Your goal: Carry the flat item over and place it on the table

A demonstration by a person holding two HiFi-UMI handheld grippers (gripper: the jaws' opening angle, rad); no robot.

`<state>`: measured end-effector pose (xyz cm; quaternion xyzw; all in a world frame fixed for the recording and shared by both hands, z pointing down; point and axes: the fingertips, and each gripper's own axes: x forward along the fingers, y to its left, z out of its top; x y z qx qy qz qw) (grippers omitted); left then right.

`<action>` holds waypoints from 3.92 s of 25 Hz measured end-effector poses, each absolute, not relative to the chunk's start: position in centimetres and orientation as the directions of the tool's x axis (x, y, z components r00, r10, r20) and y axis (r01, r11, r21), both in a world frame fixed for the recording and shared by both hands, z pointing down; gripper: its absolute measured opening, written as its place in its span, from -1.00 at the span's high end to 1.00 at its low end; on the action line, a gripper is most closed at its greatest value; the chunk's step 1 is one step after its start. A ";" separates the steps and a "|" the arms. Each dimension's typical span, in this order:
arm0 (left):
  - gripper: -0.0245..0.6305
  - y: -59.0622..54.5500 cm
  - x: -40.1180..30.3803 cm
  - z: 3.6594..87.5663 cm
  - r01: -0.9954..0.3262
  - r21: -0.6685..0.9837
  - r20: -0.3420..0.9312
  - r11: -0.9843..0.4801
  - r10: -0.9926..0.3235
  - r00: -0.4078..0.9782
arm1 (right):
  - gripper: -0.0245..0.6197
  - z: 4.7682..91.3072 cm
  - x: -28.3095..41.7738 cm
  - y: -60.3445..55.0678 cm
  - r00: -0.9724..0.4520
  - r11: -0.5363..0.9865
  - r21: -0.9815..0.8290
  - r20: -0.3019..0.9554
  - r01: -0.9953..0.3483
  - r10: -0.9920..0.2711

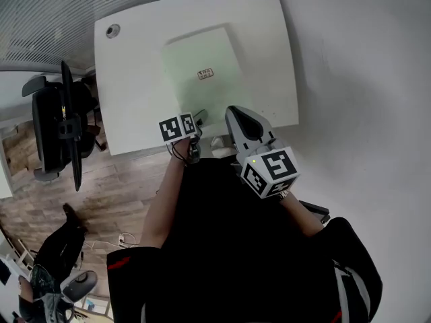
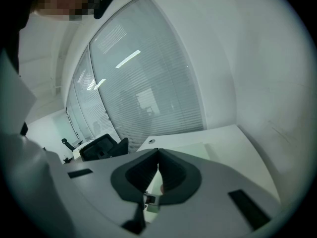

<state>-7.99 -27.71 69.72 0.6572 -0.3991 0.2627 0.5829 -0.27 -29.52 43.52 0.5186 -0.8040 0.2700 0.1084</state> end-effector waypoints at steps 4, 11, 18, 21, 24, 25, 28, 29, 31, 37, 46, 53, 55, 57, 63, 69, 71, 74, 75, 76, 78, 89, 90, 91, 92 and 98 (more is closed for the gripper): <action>-0.12 -27.9 -8.8 68.7 -0.834 0.552 0.803 0.006 -0.272 0.530 | 0.92 43.4 -0.3 -28.7 -0.454 0.332 -0.327 0.447 -0.885 -0.771; 0.22 -26.6 -9.7 67.2 -0.864 0.504 0.816 -0.011 -0.324 0.479 | 0.92 42.6 -0.2 -26.9 -0.473 0.358 -0.324 0.425 -0.876 -0.771; 0.47 -24.5 -9.3 64.5 -0.889 0.455 0.801 -0.050 -0.413 0.433 | 0.92 41.7 0.5 -24.1 -0.495 0.389 -0.320 0.399 -0.864 -0.772; 0.54 -23.4 -9.0 63.0 -0.896 0.439 0.788 -0.060 -0.454 0.416 | 0.92 41.2 0.5 -22.8 -0.509 0.407 -0.318 0.382 -0.856 -0.771; 0.61 -22.5 -8.9 61.4 -0.908 0.416 0.773 -0.061 -0.501 0.388 | 0.92 40.6 0.6 -21.7 -0.523 0.426 -0.315 0.367 -0.848 -0.769; 0.63 -22.1 -8.7 60.9 -0.909 0.412 0.766 -0.065 -0.515 0.384 | 0.92 40.5 0.8 -21.2 -0.527 0.432 -0.313 0.362 -0.846 -0.769; 0.67 -20.9 -7.8 59.5 -0.905 0.420 0.742 -0.076 -0.545 0.390 | 0.92 40.1 1.3 -19.6 -0.538 0.449 -0.307 0.348 -0.839 -0.768; 0.68 -20.6 -7.7 59.1 -0.903 0.423 0.733 -0.075 -0.557 0.389 | 0.92 39.9 1.4 -19.2 -0.541 0.454 -0.304 0.343 -0.837 -0.768; 0.70 -20.1 -7.6 58.4 -0.901 0.427 0.717 -0.069 -0.582 0.384 | 0.92 39.7 1.5 -18.6 -0.545 0.463 -0.296 0.332 -0.835 -0.770; 0.91 -18.5 -7.4 55.2 -0.906 0.418 0.664 -0.072 -0.656 0.359 | 0.92 38.5 2.7 -16.6 -0.545 0.473 -0.280 0.302 -0.835 -0.782; 0.91 -16.5 -4.5 48.7 -0.872 0.453 0.517 -0.185 -0.743 0.426 | 0.92 38.0 4.1 -14.1 -0.547 0.477 -0.283 0.267 -0.832 -0.794; 0.91 -15.0 -2.4 42.6 -0.848 0.399 0.343 -0.349 -0.801 0.490 | 0.92 37.3 5.1 -13.1 -0.532 0.469 -0.276 0.239 -0.839 -0.813; 0.91 -14.8 -2.1 40.9 -0.850 0.356 0.296 -0.387 -0.816 0.496 | 0.92 37.1 5.2 -13.2 -0.528 0.466 -0.274 0.233 -0.841 -0.817; 0.91 -14.6 -1.8 39.5 -0.845 0.332 0.252 -0.419 -0.824 0.508 | 0.92 37.0 5.3 -13.2 -0.527 0.464 -0.278 0.230 -0.841 -0.818; 0.91 -13.4 -1.6 37.2 -0.853 0.252 0.169 -0.457 -0.847 0.504 | 0.92 37.1 4.2 -13.0 -0.550 0.486 -0.285 0.217 -0.826 -0.807; 0.91 -12.9 -2.4 36.0 -0.862 0.205 0.128 -0.463 -0.861 0.493 | 0.92 36.2 2.9 -12.8 -0.576 0.519 -0.275 0.191 -0.809 -0.795; 0.91 -12.7 -2.4 36.3 -0.856 0.210 0.136 -0.473 -0.852 0.505 | 0.92 35.9 2.5 -12.7 -0.591 0.537 -0.275 0.175 -0.798 -0.788; 0.91 -12.2 -2.3 36.9 -0.847 0.230 0.146 -0.479 -0.844 0.517 | 0.92 35.5 1.6 -12.4 -0.627 0.579 -0.273 0.141 -0.768 -0.766; 0.91 -12.1 -2.4 36.9 -0.848 0.234 0.145 -0.476 -0.845 0.514 | 0.92 35.3 1.3 -12.3 -0.636 0.591 -0.265 0.131 -0.762 -0.761; 0.91 -12.0 -2.5 36.9 -0.851 0.234 0.144 -0.470 -0.849 0.509 | 0.92 35.1 1.1 -12.3 -0.642 0.601 -0.256 0.124 -0.757 -0.756; 0.91 -11.9 -3.1 36.9 -0.861 0.230 0.139 -0.454 -0.860 0.491 | 0.92 35.0 0.4 -12.2 -0.654 0.617 -0.243 0.121 -0.748 -0.746; 0.91 -11.9 -4.3 37.1 -0.880 0.236 0.146 -0.412 -0.880 0.451 | 0.92 34.9 -0.8 -11.5 -0.687 0.657 -0.209 0.134 -0.724 -0.714; 0.91 -11.9 -4.1 37.1 -0.880 0.230 0.148 -0.416 -0.878 0.454 | 0.92 34.9 -0.8 -11.5 -0.684 0.654 -0.210 0.135 -0.727 -0.717; 0.91 -11.9 -3.9 37.1 -0.880 0.222 0.150 -0.421 -0.877 0.457 | 0.92 35.0 -0.6 -11.5 -0.681 0.651 -0.210 0.137 -0.730 -0.719; 0.91 -12.0 -3.7 37.2 -0.880 0.214 0.153 -0.424 -0.875 0.459 | 0.92 35.0 -0.4 -11.5 -0.678 0.648 -0.210 0.138 -0.732 -0.722; 0.91 -11.7 -2.5 37.4 -0.874 0.205 0.160 -0.441 -0.866 0.474 | 0.92 35.3 0.5 -11.3 -0.667 0.635 -0.213 0.143 -0.743 -0.731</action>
